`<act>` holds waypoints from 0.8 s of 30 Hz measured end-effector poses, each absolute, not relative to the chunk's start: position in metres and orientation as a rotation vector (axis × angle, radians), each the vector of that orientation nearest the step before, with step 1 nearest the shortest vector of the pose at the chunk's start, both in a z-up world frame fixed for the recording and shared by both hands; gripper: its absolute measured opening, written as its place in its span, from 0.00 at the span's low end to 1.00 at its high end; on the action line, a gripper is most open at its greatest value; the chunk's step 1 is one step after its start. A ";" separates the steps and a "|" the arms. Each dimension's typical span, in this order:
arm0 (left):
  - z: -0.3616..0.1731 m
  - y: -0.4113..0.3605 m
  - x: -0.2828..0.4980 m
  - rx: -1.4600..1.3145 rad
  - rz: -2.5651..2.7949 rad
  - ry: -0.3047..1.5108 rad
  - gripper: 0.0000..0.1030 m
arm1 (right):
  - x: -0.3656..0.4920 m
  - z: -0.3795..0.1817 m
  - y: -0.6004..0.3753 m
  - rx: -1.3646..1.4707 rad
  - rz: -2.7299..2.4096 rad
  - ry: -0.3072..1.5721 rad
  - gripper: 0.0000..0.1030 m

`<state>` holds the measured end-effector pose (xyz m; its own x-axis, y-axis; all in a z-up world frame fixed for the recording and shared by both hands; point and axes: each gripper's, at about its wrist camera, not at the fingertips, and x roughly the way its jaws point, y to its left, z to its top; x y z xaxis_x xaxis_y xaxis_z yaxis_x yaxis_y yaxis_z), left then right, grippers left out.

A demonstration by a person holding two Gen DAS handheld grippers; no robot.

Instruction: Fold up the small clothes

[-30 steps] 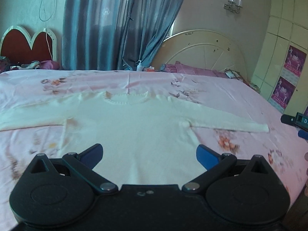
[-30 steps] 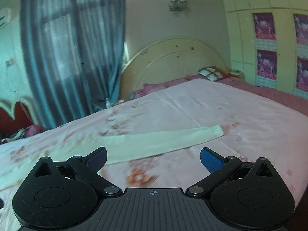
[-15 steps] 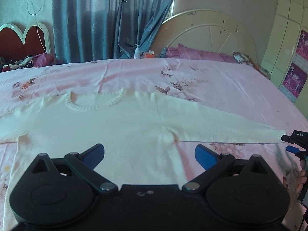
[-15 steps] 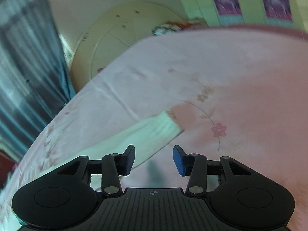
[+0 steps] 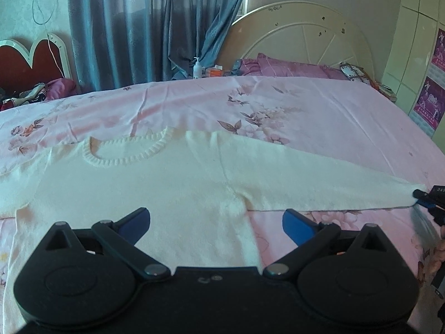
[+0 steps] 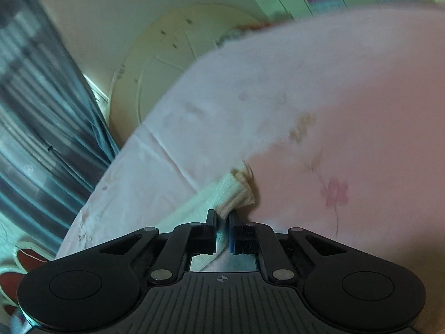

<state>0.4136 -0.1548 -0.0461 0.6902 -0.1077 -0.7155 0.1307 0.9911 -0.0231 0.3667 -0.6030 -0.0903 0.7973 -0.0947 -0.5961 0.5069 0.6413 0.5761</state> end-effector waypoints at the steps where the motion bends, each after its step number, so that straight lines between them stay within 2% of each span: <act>1: -0.047 -0.152 0.414 0.031 -0.128 0.799 0.99 | 0.372 -0.092 -0.602 0.801 -0.378 0.586 0.07; 7: -0.053 -0.117 0.417 -0.005 -0.099 0.806 0.99 | 0.367 -0.072 -0.594 0.807 -0.373 0.568 0.07; 11: -0.060 -0.086 0.418 -0.043 -0.083 0.807 0.99 | 0.388 -0.042 -0.552 0.667 -0.283 0.572 0.07; 16: -0.075 -0.035 0.419 -0.073 -0.087 0.832 0.99 | 0.420 -0.003 -0.440 0.421 -0.025 0.616 0.07; 20: -0.076 0.018 0.413 -0.104 -0.040 0.830 0.98 | 0.438 0.006 -0.329 0.262 0.183 0.638 0.07; 24: -0.076 0.071 0.406 -0.181 -0.044 0.849 0.81 | 0.458 -0.011 -0.236 0.180 0.321 0.668 0.07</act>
<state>0.4060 0.0706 -0.0758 0.6605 -0.1108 -0.7426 -0.0337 0.9837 -0.1767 0.4583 -0.2365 -0.0106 0.7382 0.3484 -0.5777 -0.2339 0.9354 0.2653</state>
